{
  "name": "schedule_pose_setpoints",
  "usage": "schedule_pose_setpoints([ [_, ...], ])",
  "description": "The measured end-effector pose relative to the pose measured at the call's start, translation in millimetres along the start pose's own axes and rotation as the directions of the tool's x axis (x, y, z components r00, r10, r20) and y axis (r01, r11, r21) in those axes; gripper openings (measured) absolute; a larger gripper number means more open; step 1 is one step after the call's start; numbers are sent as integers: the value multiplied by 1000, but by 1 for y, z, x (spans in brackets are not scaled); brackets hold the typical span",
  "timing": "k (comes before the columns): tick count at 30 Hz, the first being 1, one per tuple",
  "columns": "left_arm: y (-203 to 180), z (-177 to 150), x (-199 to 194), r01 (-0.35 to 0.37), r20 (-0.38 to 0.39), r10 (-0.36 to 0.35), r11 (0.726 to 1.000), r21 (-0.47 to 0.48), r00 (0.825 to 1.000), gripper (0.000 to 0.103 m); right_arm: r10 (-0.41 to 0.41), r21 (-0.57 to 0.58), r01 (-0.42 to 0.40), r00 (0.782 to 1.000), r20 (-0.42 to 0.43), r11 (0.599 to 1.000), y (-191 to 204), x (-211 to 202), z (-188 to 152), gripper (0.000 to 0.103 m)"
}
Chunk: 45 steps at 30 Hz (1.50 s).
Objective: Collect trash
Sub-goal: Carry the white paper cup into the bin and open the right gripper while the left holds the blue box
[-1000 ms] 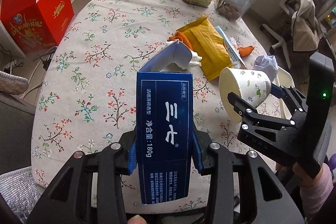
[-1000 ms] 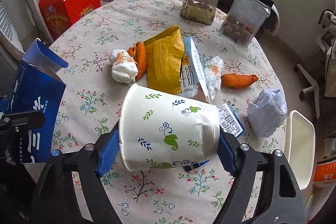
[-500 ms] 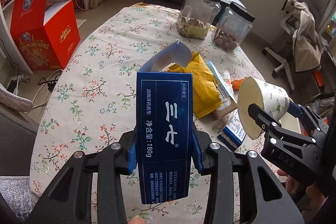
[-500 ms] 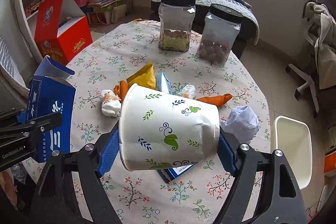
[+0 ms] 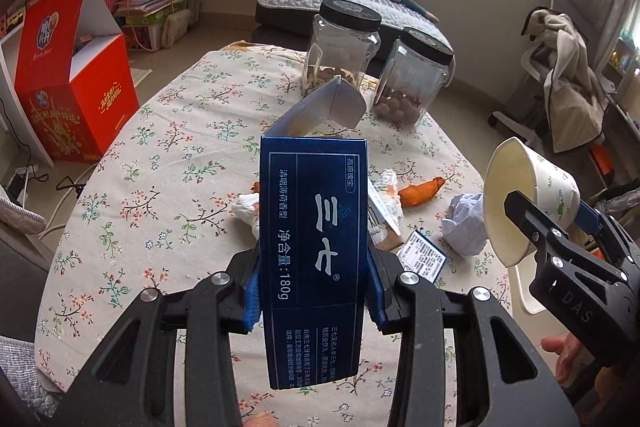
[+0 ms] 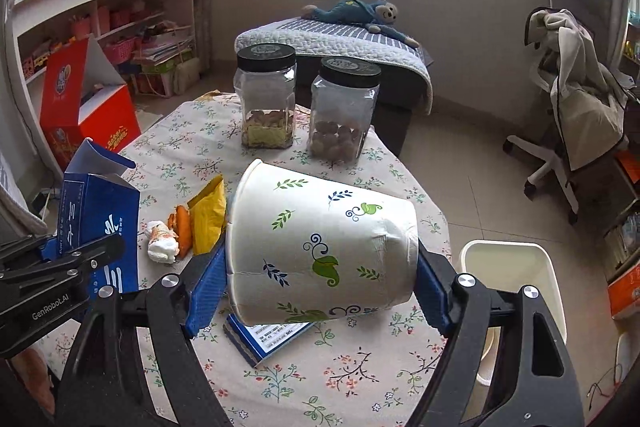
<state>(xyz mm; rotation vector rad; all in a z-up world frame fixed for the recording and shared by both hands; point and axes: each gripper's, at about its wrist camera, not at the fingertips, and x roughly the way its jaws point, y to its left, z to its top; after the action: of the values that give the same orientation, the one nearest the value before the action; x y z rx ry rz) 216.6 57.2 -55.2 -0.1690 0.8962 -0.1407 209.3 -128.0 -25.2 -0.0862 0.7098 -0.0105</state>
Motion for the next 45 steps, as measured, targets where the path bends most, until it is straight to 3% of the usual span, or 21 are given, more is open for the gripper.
schedule_pose_setpoints([
  [7,-30,0,1,14,37,-15,999,35,999,40,-73,46,71,997,38,996,-34,-7,1,76],
  [16,-62,-8,11,39,17,-41,995,87,999,40,-181,148,173,983,42,974,-92,-14,-3,77],
  [22,-88,-14,12,61,2,-62,988,143,998,40,-277,209,274,961,-13,939,-143,-7,-3,77],
  [28,-132,-10,15,96,5,-99,973,211,995,40,-369,314,376,926,-85,872,-203,-5,-5,78],
  [31,-160,-8,22,130,-7,-132,965,228,991,40,-400,389,401,912,-86,829,-232,-17,-9,90],
  [35,-204,-8,29,183,-25,-183,947,263,983,40,-454,462,438,887,-82,771,-262,-33,-17,96],
  [45,-306,-14,41,288,-83,-277,900,326,957,41,-535,546,497,839,-103,674,-311,-61,-40,96],
])
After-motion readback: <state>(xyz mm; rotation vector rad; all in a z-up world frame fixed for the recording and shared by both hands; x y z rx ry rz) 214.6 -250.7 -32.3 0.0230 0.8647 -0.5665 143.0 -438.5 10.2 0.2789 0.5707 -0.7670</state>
